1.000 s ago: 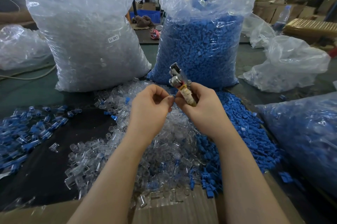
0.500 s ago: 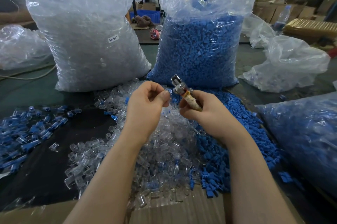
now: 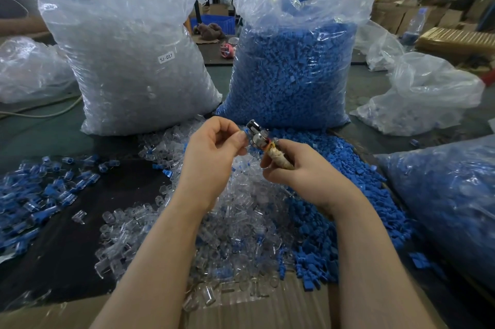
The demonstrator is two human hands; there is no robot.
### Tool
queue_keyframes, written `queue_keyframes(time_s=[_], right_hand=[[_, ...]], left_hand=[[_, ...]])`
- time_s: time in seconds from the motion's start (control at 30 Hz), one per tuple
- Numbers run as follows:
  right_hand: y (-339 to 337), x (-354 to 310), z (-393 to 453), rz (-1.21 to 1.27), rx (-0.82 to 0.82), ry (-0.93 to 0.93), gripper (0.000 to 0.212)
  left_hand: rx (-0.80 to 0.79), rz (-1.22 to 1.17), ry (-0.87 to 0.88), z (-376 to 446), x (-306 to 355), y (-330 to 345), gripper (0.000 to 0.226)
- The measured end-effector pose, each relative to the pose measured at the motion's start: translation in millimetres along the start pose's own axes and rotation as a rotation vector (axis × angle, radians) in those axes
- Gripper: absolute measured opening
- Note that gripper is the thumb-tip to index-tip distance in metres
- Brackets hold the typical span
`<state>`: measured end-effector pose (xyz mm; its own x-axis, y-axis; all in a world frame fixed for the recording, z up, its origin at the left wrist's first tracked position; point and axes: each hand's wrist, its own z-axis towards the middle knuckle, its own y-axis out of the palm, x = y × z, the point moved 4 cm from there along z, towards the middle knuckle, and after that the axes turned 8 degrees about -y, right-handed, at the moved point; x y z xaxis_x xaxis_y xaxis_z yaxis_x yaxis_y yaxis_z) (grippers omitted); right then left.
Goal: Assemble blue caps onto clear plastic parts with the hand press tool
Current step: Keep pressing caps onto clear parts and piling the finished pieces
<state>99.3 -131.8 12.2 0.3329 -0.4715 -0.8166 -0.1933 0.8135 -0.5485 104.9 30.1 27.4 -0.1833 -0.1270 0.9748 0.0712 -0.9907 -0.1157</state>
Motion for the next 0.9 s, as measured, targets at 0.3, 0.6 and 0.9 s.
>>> queue_keyframes(time_s=[0.3,0.6,0.9], right_hand=[[1.5,-0.1,1.9,-0.068,0.022,0.008,0.019],[3.6,0.2,3.7,-0.103,0.028,0.005,0.019],[-13.0,22.8,3.7,-0.42,0.187,0.187,0.006]], left_hand=[[-0.018,-0.026,0.008,0.3,0.7,-0.8,0.017],[-0.014,-0.06,-0.058,1.3,-1.9,-1.9,0.014],[0.47,-0.387,-0.405,16.5,-38.5,-89.5,0.011]])
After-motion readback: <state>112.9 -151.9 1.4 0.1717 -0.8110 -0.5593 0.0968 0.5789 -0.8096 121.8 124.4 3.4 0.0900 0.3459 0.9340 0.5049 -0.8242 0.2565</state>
